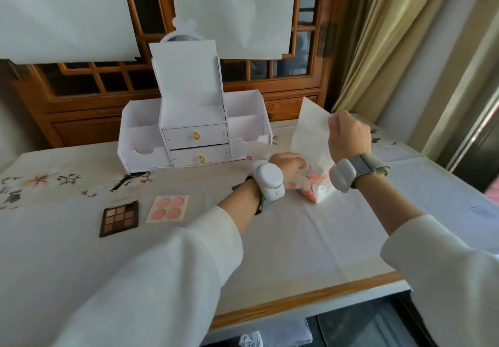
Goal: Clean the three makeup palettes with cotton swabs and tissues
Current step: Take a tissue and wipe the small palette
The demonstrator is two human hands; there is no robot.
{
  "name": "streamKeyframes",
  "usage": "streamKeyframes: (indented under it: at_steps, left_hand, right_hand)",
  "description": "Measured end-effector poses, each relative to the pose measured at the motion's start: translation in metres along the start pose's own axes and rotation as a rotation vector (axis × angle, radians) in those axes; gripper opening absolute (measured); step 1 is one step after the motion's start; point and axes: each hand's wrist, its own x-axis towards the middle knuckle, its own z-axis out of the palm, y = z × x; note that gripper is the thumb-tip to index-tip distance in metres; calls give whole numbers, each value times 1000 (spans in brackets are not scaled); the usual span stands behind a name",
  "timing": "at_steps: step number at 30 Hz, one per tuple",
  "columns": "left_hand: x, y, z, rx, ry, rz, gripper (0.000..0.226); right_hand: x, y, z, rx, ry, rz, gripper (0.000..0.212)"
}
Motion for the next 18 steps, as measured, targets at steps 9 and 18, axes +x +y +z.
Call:
streamKeyframes:
  at_steps: [9,18]
  left_hand:
    - [-38,14,-40,-79,-20,121,20]
    - [-66,-8,-94,107,221,337,92]
  right_hand:
    - [-5,-43,-33,106,134,-230,23]
    - [-32,-99,-49,77,-187,-448,20]
